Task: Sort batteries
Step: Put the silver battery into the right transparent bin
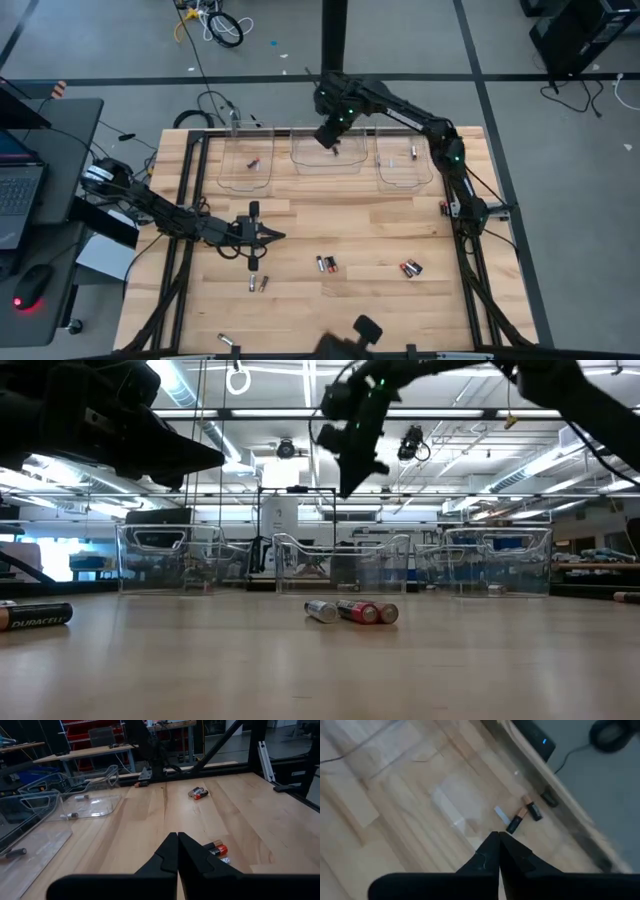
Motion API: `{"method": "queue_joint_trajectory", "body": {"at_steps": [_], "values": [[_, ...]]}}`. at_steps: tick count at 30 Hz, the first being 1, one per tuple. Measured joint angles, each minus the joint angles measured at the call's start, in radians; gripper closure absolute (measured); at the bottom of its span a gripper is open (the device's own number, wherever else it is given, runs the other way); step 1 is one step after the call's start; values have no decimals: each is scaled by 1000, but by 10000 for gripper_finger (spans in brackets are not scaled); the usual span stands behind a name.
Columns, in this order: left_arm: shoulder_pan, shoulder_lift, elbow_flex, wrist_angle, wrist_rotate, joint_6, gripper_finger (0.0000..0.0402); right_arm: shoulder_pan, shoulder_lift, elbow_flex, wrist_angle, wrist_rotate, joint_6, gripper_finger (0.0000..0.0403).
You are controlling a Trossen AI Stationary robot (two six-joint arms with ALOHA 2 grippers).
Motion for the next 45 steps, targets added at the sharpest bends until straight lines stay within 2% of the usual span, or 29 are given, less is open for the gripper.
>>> {"method": "queue_joint_trajectory", "body": {"at_steps": [4,8,12,15,18,26,33,39,45], "values": [[0,0,42,-79,23,1,392,63,-78,-1,-16,45,-45,395],[0,0,112,-240,24,1,392,139,-127,-12,-12,74,-73,395],[0,0,198,-443,36,2,392,200,-171,-124,57,98,-86,398],[0,0,257,-570,48,13,392,234,-220,-272,154,101,-94,398],[11,0,305,-660,108,51,392,254,-282,-467,280,100,-108,398],[181,0,365,-747,434,106,392,272,-558,-1050,743,74,-50,399],[296,0,533,-1045,497,172,392,342,-759,-1460,1145,68,41,398],[327,0,610,-1147,557,189,392,414,-817,-1662,1383,77,82,397],[351,25,610,-1150,638,199,392,451,-823,-1717,1471,101,91,396]]}}
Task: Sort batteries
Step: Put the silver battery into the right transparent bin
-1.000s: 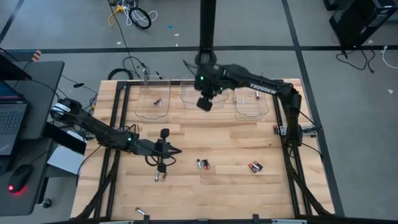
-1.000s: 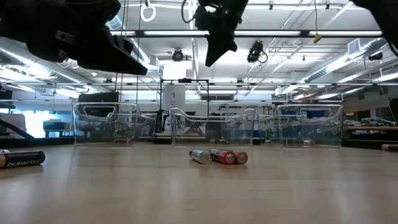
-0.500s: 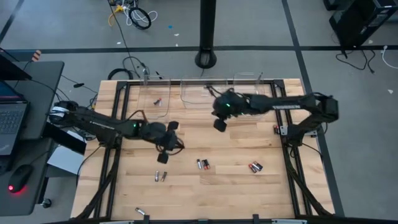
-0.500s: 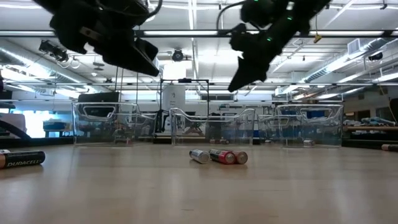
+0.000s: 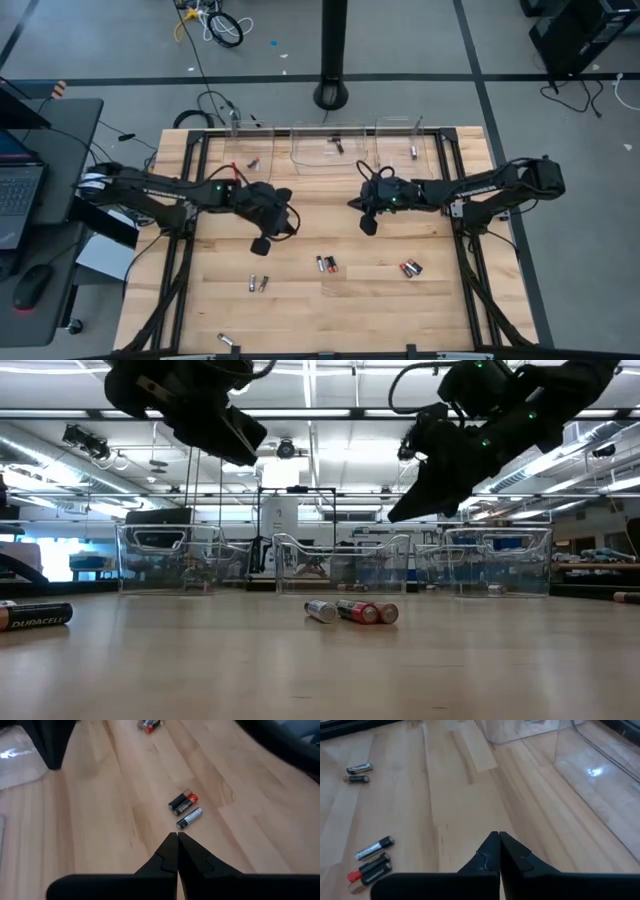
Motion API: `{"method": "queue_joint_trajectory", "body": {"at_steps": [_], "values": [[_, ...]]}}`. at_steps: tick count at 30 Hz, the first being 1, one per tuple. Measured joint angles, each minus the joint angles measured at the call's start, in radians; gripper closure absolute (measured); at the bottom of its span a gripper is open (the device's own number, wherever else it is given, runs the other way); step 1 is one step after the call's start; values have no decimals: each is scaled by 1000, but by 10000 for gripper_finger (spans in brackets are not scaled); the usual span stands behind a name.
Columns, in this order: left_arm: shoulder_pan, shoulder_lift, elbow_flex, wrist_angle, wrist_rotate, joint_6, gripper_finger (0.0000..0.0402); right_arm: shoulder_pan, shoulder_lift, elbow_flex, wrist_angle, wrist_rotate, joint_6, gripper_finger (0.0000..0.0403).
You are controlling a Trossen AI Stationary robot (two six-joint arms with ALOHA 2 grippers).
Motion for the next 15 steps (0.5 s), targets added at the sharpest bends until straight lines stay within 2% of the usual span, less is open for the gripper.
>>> {"method": "queue_joint_trajectory", "body": {"at_steps": [4,9,15], "values": [[5,68,0,45,27,12,392,13,4,0,38,3,-7,392],[17,187,0,129,145,55,392,23,5,0,67,3,-24,389],[36,286,-1,225,207,144,392,24,5,0,66,3,-37,389]]}}
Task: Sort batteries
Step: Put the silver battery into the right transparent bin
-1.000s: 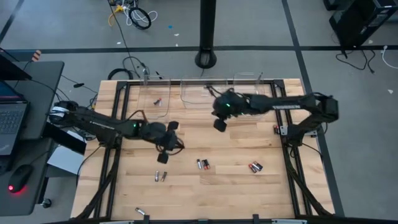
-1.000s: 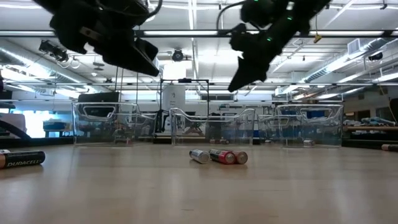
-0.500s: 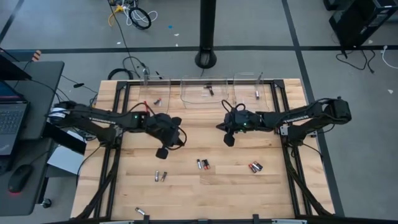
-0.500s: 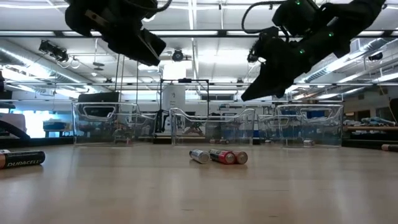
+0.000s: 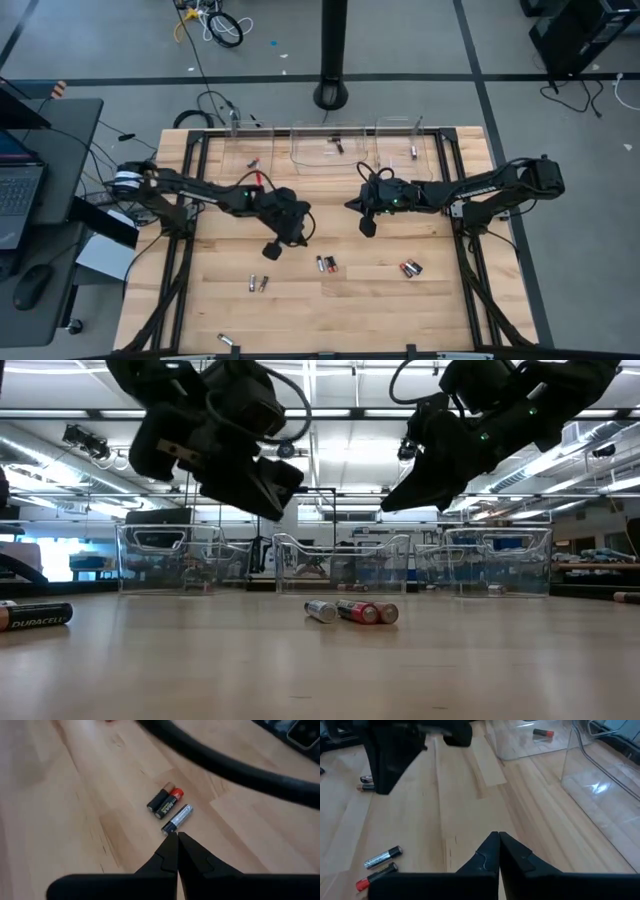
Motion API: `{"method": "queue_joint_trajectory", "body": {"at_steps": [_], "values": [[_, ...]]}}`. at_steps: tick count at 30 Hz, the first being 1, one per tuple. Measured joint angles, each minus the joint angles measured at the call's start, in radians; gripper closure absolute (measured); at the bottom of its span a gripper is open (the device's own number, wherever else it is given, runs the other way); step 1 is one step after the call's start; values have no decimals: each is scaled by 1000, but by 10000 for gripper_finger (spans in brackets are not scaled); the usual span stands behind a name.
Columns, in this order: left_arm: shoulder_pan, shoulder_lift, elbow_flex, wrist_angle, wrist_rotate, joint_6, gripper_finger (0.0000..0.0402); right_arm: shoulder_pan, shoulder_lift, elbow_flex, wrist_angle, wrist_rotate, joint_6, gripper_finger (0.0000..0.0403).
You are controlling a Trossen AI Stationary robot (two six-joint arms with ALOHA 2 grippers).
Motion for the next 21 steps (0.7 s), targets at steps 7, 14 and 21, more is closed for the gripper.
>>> {"method": "queue_joint_trajectory", "body": {"at_steps": [7,14,21], "values": [[-21,79,0,59,-7,99,383,0,0,0,-7,0,0,389],[-39,137,49,53,-10,104,331,0,1,0,-9,0,-1,386],[-61,239,136,21,20,132,272,0,1,0,-16,0,-5,390]]}}
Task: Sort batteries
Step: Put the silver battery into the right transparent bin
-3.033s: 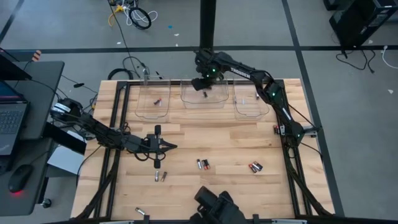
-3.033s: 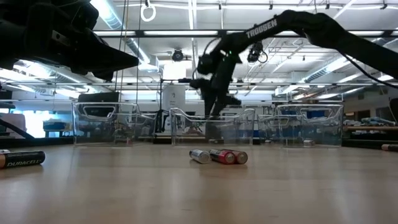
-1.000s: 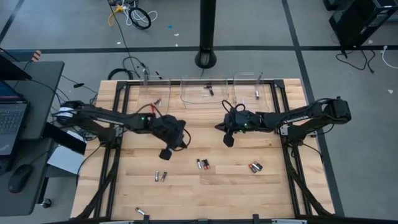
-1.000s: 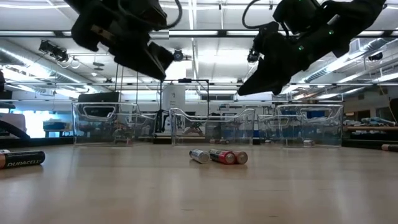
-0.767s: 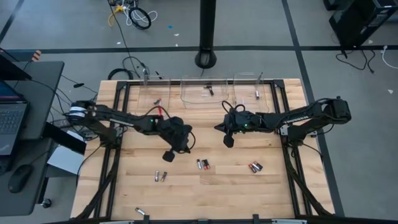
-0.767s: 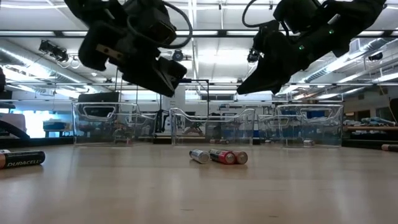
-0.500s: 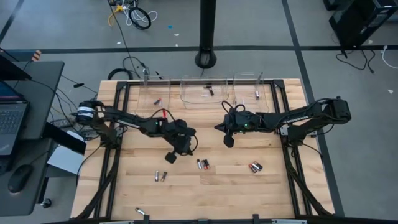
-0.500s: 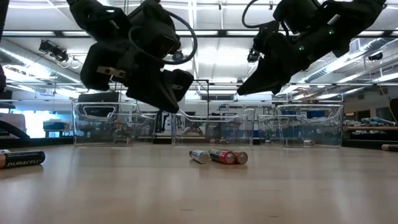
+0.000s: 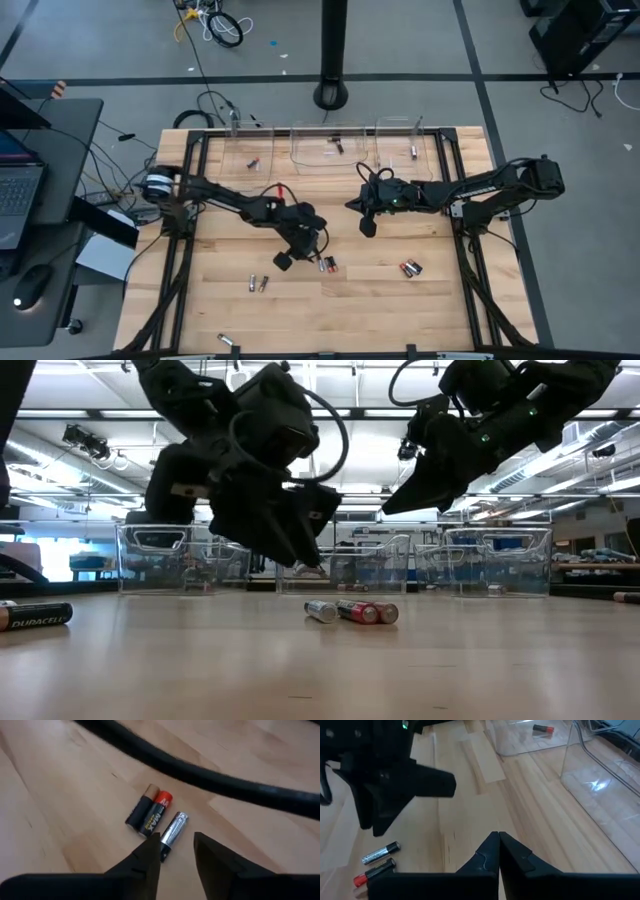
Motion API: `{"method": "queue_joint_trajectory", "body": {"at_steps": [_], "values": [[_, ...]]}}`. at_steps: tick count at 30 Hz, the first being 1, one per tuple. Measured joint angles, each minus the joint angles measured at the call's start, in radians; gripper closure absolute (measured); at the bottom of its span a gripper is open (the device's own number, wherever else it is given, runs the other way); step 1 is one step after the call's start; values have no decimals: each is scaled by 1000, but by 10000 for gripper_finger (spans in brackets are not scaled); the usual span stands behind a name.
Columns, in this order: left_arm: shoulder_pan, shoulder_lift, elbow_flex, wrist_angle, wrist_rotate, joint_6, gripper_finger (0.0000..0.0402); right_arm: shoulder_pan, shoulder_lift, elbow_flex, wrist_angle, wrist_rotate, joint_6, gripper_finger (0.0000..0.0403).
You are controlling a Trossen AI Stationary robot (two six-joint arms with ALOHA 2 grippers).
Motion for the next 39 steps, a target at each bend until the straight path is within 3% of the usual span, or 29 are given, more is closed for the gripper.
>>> {"method": "queue_joint_trajectory", "body": {"at_steps": [14,39], "values": [[-20,54,28,-7,-90,99,256,3,0,0,-14,0,-3,390],[-23,119,60,-20,-77,124,268,3,0,0,-14,0,-14,392]]}}
